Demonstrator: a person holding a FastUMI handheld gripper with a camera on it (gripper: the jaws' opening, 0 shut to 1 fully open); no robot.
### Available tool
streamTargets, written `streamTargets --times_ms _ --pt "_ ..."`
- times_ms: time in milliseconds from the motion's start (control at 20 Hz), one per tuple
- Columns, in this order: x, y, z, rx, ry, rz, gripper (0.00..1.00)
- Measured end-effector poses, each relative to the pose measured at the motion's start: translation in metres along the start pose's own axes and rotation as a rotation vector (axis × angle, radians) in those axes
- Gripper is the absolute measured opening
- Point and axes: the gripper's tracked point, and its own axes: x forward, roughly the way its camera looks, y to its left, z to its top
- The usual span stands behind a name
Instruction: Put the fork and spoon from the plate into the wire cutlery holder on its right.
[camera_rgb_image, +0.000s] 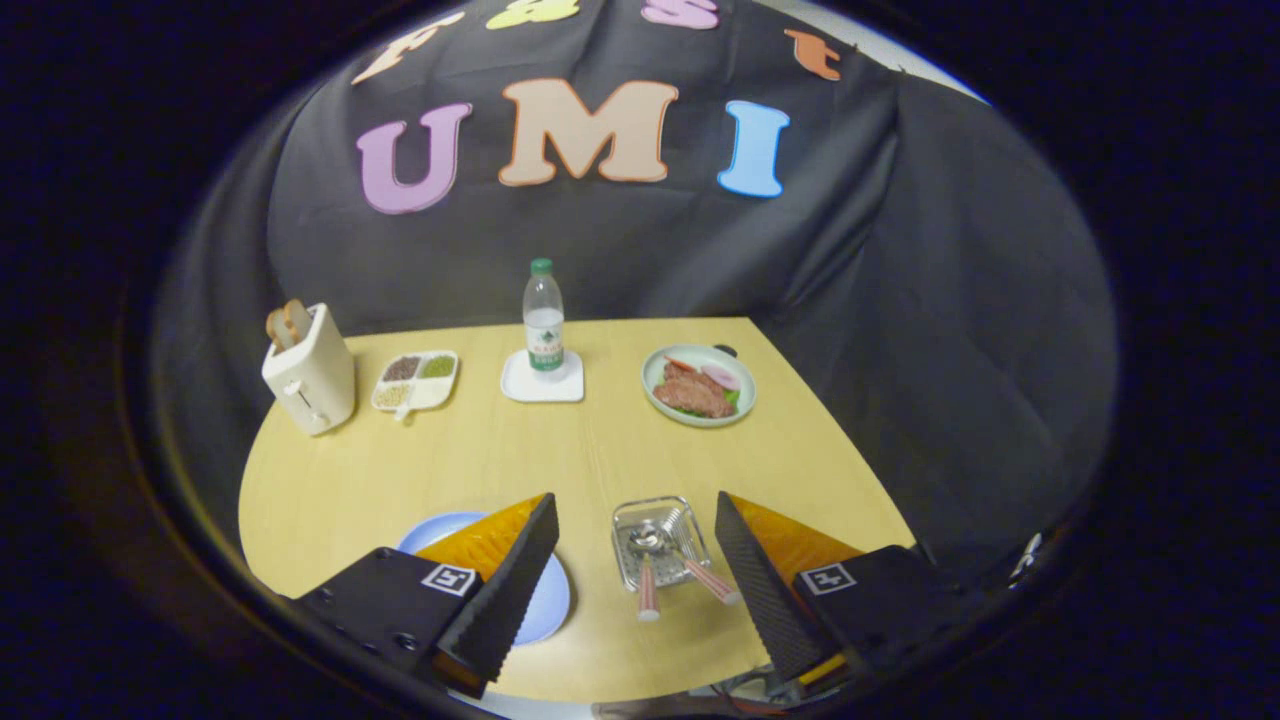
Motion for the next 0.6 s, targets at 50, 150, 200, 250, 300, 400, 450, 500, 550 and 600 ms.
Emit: streamTargets --times_ms 50,150,200,250,300,400,450,500,550,600 --pt "-0.002 0.006 0.005 0.037 -0.049 0.030 1.00" --pt "-0.008 0.012 0.008 0.086 -0.114 0.072 1.00" --pt "-0.010 0.012 0.007 0.091 -0.137 0.077 1.00" --pt "-0.011 0.011 0.005 0.086 -0.157 0.079 1.00" --pt "-0.012 0.010 0.002 0.075 -0.170 0.079 1.00" --pt "-0.016 0.008 -0.007 0.053 -0.185 0.074 1.00" --pt "-0.018 0.007 -0.011 0.045 -0.187 0.072 1.00" --pt "-0.020 0.007 -0.014 0.038 -0.188 0.069 1.00" --pt "-0.021 0.007 -0.018 0.030 -0.185 0.066 1.00" --pt "-0.021 0.010 -0.020 0.019 -0.185 0.069 1.00"
